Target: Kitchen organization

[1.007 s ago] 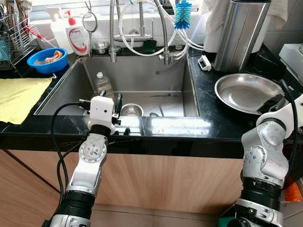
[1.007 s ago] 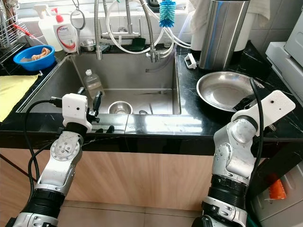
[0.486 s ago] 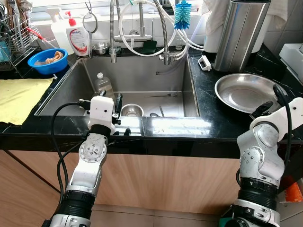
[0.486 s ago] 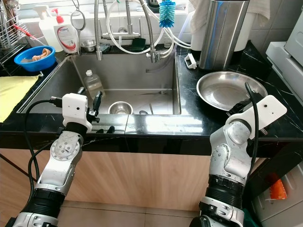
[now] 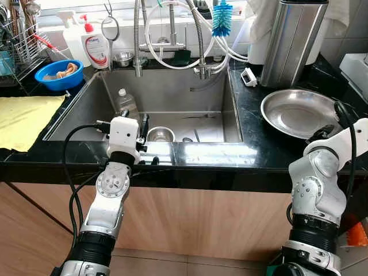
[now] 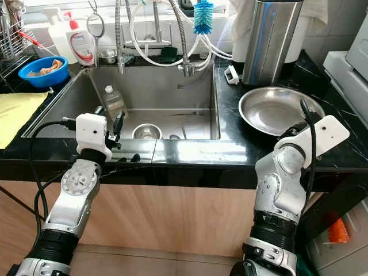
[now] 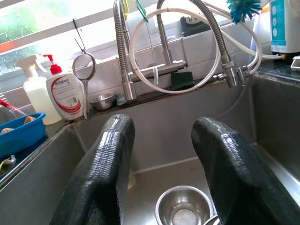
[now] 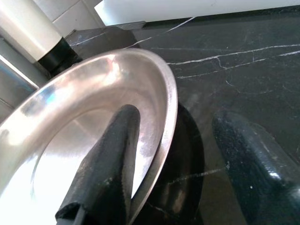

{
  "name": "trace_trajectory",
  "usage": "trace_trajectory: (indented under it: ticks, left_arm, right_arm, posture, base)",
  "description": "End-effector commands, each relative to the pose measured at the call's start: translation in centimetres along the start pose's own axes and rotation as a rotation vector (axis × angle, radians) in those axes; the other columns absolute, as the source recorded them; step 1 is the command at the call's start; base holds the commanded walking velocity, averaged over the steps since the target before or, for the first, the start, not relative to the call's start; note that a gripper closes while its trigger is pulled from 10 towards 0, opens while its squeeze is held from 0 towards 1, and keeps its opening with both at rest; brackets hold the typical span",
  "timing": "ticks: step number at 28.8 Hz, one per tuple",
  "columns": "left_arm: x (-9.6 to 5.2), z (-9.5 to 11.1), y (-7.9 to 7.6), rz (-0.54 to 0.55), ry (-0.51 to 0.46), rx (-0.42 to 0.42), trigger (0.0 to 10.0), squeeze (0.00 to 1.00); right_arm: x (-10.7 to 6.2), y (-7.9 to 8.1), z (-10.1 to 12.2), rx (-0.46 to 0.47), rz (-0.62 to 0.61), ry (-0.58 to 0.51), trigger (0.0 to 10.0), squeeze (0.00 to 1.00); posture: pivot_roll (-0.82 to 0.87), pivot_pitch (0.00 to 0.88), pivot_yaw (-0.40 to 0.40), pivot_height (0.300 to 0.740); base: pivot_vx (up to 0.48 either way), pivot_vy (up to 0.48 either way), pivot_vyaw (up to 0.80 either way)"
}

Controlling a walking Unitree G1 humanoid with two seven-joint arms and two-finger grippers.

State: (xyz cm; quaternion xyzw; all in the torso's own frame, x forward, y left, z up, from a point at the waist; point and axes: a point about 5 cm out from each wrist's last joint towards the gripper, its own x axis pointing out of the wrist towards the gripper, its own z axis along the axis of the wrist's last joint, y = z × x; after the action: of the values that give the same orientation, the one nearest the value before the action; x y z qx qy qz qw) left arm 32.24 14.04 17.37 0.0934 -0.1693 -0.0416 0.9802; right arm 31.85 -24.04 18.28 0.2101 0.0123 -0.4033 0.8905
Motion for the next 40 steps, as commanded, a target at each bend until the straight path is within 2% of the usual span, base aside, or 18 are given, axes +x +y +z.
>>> trace_trajectory:
  ticks: [1,8,14,22,23,24,25,40]
  left_arm:
    - [0.4,0.2,0.6,0.013,-0.001,0.016,10.0,0.0]
    - [0.8,0.4,1.6,0.028,-0.008,0.04,10.0,0.0]
    - [0.8,0.5,1.7,0.025,-0.009,0.047,10.0,0.0]
    - [0.7,0.4,1.7,0.027,-0.01,0.049,10.0,0.0]
    - [0.7,0.4,1.7,0.027,-0.01,0.05,10.0,0.0]
    - [0.8,0.4,1.7,0.027,-0.01,0.051,10.0,0.0]
    - [0.8,0.4,1.7,0.025,-0.01,0.051,10.0,0.0]
    - [0.7,0.1,1.4,0.024,0.004,0.043,10.0,0.0]
  right_arm:
    - [0.2,0.2,-0.1,0.016,-0.014,0.022,10.0,0.0]
    - [0.4,0.5,0.3,0.047,-0.021,0.016,10.0,0.0]
    - [0.6,0.9,0.2,0.094,-0.016,0.043,10.0,0.0]
    - [0.8,1.1,-0.1,0.099,-0.011,0.062,9.9,0.0]
    - [0.9,1.2,-0.2,0.097,-0.01,0.063,8.2,0.0]
    - [0.9,1.2,-0.2,0.097,-0.01,0.063,4.4,0.0]
    - [0.9,1.2,-0.3,0.095,-0.009,0.067,0.0,0.0]
    - [1.1,1.5,-0.3,0.067,-0.002,0.074,0.0,0.0]
  posture:
    - [-0.19,0.0,0.087,0.74]
    - [-0.19,0.0,0.09,0.74]
    - [-0.19,0.0,0.088,0.74]
    - [-0.19,0.0,0.085,0.74]
    - [-0.19,0.0,0.085,0.74]
    - [-0.19,0.0,0.085,0.74]
    - [-0.19,0.0,0.085,0.74]
    - [-0.19,0.0,0.076,0.74]
  base:
    - [0.0,0.0,0.0]
    - [0.0,0.0,0.0]
    - [0.0,0.0,0.0]
    - [0.0,0.0,0.0]
    - [0.0,0.0,0.0]
    - [0.0,0.0,0.0]
    - [0.0,0.0,0.0]
    - [0.0,0.0,0.0]
